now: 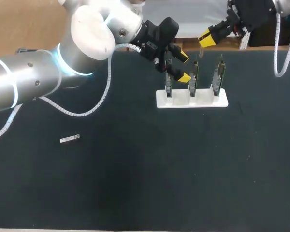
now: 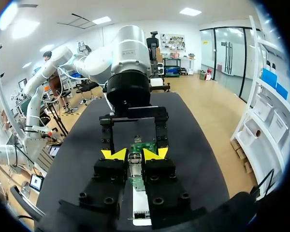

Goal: Pick up the optical module with the left hand, and insert it into the network port with the right hand.

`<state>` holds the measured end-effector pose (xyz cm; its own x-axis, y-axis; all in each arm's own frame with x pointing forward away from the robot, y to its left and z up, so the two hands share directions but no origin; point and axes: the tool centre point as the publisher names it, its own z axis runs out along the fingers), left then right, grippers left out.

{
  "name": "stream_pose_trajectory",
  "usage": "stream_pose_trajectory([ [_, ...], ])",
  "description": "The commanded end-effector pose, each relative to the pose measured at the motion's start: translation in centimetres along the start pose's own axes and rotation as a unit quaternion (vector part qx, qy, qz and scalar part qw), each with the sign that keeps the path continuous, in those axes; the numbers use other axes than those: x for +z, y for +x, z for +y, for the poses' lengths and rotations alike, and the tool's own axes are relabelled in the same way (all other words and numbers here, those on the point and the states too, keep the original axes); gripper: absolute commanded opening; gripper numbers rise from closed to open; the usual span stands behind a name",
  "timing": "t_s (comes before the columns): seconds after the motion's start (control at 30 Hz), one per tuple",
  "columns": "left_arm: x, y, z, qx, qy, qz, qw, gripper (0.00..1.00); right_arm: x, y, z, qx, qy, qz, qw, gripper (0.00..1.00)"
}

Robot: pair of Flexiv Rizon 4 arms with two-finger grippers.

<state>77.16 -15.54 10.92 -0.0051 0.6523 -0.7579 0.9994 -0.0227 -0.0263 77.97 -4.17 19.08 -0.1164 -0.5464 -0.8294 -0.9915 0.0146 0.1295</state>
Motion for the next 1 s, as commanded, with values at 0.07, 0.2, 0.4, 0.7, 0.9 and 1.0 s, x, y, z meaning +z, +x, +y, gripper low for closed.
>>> stream_pose_trajectory([
  [0.07, 0.0, -0.1, 0.4, 0.0, 0.0, 0.002, 1.0, 1.0, -0.1, 0.1, -0.1, 0.0, 0.001, -0.001, 1.0, 0.0],
  [0.2, 0.0, -0.1, 0.4, -0.001, -0.002, 0.002, 1.0, 1.0, 0.0, 0.1, -0.1, 0.001, 0.001, -0.002, 1.0, 0.0],
  [0.4, -0.1, 0.2, 0.3, -0.003, -0.001, 0.01, 1.0, 1.0, 0.0, 0.1, -0.2, 0.0, 0.002, -0.004, 1.0, 0.0],
  [0.7, -0.1, 0.3, 0.2, -0.003, 0.001, 0.014, 1.0, 1.0, 0.3, -0.3, -0.4, -0.007, -0.001, -0.004, 1.0, 0.0],
  [0.9, -0.1, 0.3, 0.2, -0.003, 0.001, 0.014, 1.0, 1.0, 0.8, -0.2, -0.3, -0.01, -0.006, 0.001, 1.0, 0.0],
  [1.0, -0.1, 0.3, 0.2, -0.003, 0.001, 0.014, 1.0, 1.0, 1.0, -0.1, -0.2, -0.013, -0.009, 0.0, 1.0, 0.0],
])
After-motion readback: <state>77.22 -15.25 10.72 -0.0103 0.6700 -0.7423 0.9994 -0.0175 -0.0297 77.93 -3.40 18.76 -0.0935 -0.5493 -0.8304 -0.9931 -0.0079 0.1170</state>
